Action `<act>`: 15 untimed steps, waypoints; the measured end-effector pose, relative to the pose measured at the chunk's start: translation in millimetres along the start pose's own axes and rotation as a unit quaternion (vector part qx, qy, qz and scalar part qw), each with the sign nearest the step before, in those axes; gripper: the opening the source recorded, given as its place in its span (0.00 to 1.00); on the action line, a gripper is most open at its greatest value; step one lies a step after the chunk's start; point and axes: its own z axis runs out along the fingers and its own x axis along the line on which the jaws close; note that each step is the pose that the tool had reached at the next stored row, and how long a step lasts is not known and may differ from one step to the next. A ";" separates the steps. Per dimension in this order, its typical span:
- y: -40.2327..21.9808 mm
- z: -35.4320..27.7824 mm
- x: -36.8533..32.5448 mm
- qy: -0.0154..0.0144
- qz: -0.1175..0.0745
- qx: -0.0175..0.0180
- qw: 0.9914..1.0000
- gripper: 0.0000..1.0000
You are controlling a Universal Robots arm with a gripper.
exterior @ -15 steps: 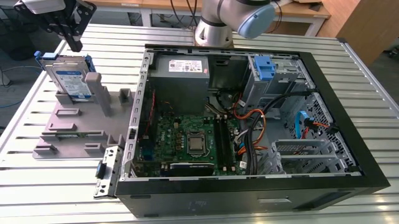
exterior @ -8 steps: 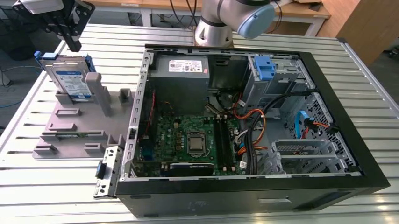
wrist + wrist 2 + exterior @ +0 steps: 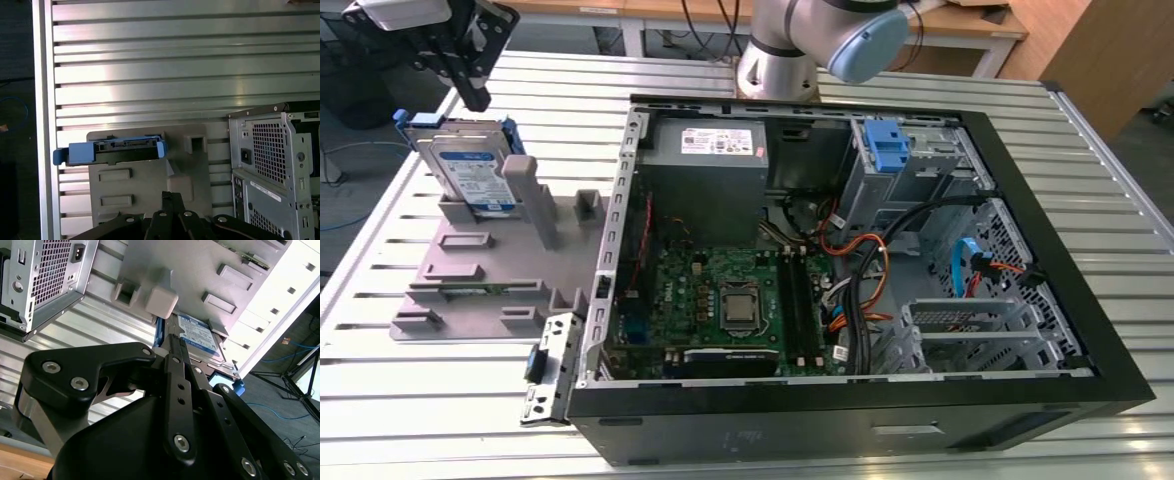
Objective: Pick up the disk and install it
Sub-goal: 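Reach for the disk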
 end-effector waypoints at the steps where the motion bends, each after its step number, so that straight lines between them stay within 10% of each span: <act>1: 0.0 0.0 0.1 0.000 0.000 0.000 1.000 0.11; 15: -0.2 0.0 2.1 0.000 0.000 0.000 1.000 0.11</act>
